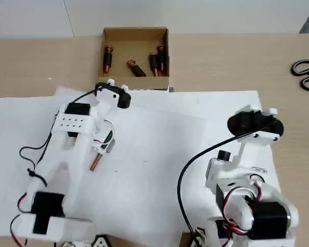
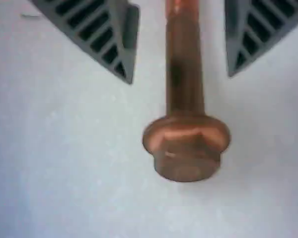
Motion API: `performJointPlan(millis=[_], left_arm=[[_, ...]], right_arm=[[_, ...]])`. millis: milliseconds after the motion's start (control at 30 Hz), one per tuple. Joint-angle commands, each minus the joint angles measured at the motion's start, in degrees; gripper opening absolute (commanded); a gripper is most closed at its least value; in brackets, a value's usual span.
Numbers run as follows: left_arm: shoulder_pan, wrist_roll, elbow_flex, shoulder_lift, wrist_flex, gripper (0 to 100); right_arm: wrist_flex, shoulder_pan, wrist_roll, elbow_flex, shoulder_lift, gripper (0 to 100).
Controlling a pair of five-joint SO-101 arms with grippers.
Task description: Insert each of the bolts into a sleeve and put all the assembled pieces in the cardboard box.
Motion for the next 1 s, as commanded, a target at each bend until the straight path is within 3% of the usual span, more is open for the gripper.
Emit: performJointPlan(millis=[0,800,967], left_arm=[[0.35,-0.09,-0.48,2.9,-1.58,11],[3.52,0.09,-6.46,6.24,-1.67,11],[3.34,0.09,-6.73,10.37,-1.85,5]], right_arm=[[-1.45,0.57,0.0,-0.26,-0.4,0.3],[-1.45,0.57,0.0,-0.18,-0.4,0.3],[-1.45,0.57,0.0,-0.18,-0.4,0.3]])
